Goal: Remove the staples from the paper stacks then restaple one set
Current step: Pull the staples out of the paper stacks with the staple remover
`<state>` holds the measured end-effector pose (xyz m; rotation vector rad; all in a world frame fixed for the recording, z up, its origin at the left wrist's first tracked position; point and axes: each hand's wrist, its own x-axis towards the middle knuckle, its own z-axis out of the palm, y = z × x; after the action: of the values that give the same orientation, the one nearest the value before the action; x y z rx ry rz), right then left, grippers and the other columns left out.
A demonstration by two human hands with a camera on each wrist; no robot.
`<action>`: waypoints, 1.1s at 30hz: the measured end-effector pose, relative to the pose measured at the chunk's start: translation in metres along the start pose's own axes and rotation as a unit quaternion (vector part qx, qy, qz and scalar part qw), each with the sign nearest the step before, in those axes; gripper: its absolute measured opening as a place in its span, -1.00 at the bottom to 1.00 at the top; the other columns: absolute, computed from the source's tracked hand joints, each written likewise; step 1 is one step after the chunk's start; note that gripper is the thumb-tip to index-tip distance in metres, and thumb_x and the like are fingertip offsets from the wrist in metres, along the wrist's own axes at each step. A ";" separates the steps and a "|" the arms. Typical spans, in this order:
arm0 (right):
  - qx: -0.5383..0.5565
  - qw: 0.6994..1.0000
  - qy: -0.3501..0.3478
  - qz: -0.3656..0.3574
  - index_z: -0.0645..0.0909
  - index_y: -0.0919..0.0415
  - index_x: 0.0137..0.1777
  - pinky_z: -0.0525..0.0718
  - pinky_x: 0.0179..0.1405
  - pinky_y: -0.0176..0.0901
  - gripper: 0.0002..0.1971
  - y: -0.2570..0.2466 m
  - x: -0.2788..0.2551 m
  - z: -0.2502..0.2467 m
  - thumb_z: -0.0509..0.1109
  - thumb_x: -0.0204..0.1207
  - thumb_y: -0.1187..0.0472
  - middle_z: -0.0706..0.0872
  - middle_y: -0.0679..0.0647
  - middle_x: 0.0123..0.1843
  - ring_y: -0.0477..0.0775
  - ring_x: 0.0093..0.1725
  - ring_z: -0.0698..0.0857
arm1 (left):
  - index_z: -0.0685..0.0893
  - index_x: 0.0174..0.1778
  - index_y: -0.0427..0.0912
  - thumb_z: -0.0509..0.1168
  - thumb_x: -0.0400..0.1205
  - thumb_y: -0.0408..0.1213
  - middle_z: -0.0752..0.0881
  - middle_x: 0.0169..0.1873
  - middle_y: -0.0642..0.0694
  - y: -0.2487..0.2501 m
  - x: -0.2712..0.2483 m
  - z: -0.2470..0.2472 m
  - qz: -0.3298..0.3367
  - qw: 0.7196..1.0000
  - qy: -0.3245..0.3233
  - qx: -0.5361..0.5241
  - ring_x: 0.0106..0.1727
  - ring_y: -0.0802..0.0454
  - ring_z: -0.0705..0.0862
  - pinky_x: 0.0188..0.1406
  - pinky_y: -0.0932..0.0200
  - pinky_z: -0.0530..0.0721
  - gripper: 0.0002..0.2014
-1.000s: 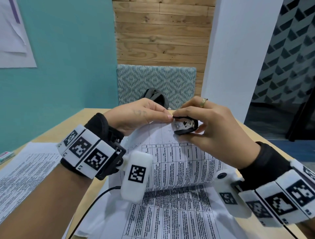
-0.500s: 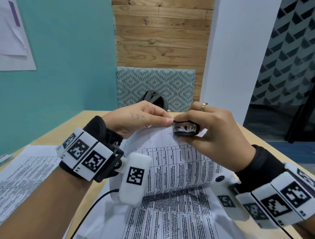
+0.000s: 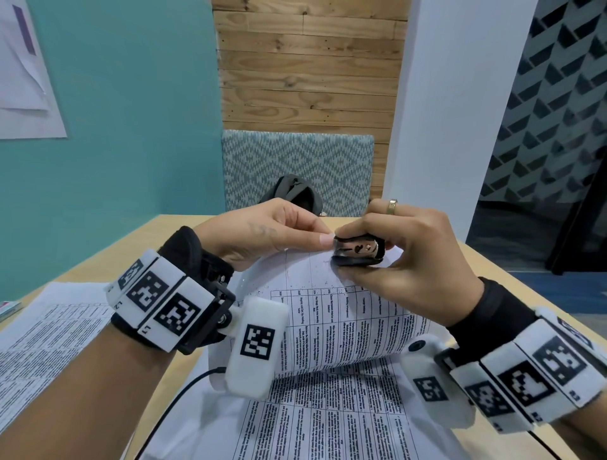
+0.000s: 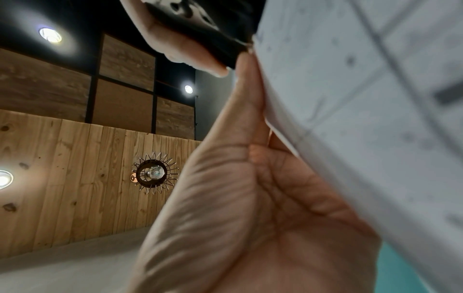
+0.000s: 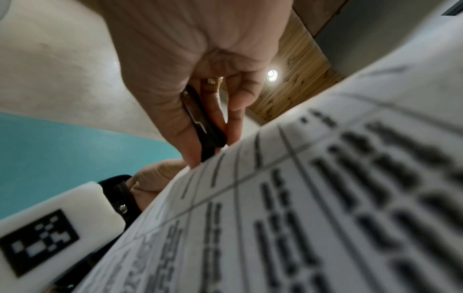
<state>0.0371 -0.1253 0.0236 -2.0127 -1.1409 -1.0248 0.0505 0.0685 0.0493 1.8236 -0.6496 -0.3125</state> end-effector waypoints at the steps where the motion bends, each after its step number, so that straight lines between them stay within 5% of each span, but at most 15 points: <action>1: 0.000 1.000 0.003 -0.001 0.77 0.17 -0.20 0.55 -0.49 -0.08 -0.82 -0.001 0.000 0.001 0.58 0.18 0.19 0.58 -0.06 -0.39 -0.09 -0.41 0.51 | 0.75 -0.25 -0.25 0.38 0.45 -0.34 0.72 -0.16 -0.22 0.000 0.000 0.000 0.002 1.000 0.000 -0.001 -0.09 0.06 0.68 0.00 0.37 0.63 -0.93; 9: 0.007 1.000 0.005 0.004 0.77 0.13 -0.19 0.59 -0.48 0.02 -0.82 0.000 -0.001 0.000 0.59 0.18 0.19 0.62 -0.01 -0.39 0.02 -0.43 0.58 | 0.72 -0.29 -0.25 0.46 0.41 -0.28 0.68 -0.27 -0.15 0.003 -0.001 0.002 0.015 0.999 0.017 0.031 -0.14 0.09 0.62 -0.07 0.41 0.58 -0.90; 14: 0.028 0.999 -0.002 0.023 0.77 0.15 -0.15 0.60 -0.40 0.08 -0.76 0.003 0.001 -0.003 0.62 0.16 0.19 0.69 0.02 -0.33 0.09 -0.33 0.66 | 0.69 -0.40 -0.13 0.39 0.40 -0.21 0.62 -0.29 -0.15 0.001 0.002 0.007 0.011 0.997 0.054 0.049 -0.15 0.02 0.57 -0.01 0.21 0.49 -0.90; 19: 0.082 0.995 -0.006 0.060 0.76 0.17 -0.13 0.64 -0.31 -0.01 -0.72 0.004 0.002 -0.007 0.63 0.13 0.22 0.73 0.03 -0.29 -0.03 -0.29 0.67 | 0.67 -0.37 -0.09 0.42 0.47 -0.24 0.64 -0.37 0.00 0.000 0.002 0.008 0.022 0.999 0.025 0.035 -0.26 0.14 0.57 -0.21 0.37 0.52 -0.89; 24: 0.106 0.991 -0.023 0.074 0.76 0.18 -0.12 0.68 -0.25 0.05 -0.70 0.004 0.003 -0.011 0.64 0.11 0.23 0.74 0.08 -0.27 0.05 -0.25 0.71 | 0.72 -0.19 -0.22 0.40 0.44 -0.31 0.71 -0.18 -0.12 -0.004 0.002 0.005 0.044 0.999 0.015 0.010 -0.09 0.12 0.65 0.09 0.30 0.60 -0.91; 30: 0.186 0.978 -0.023 0.094 0.76 0.11 -0.14 0.71 -0.17 0.10 -0.69 0.005 0.005 -0.016 0.61 0.08 0.11 0.75 0.16 -0.23 0.16 -0.19 0.74 | 0.68 -0.31 -0.23 0.38 0.40 -0.36 0.73 -0.39 0.01 0.000 0.001 0.007 0.051 0.998 0.013 -0.045 -0.29 0.19 0.68 -0.20 0.43 0.60 -0.97; 33: 0.229 0.967 -0.031 0.107 0.74 0.13 -0.11 0.74 -0.19 -0.10 -0.66 0.007 0.005 -0.017 0.62 0.07 0.14 0.75 0.18 -0.20 0.06 -0.20 0.77 | 0.68 -0.30 -0.27 0.36 0.37 -0.37 0.74 -0.41 0.00 0.001 0.000 0.010 0.051 0.996 0.011 -0.067 -0.32 0.19 0.69 -0.24 0.43 0.60 -0.95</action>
<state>0.0393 -0.1394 0.0355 -1.7543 -1.0488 -0.5316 0.0455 0.0606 0.0472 1.6578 -0.6874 -0.2616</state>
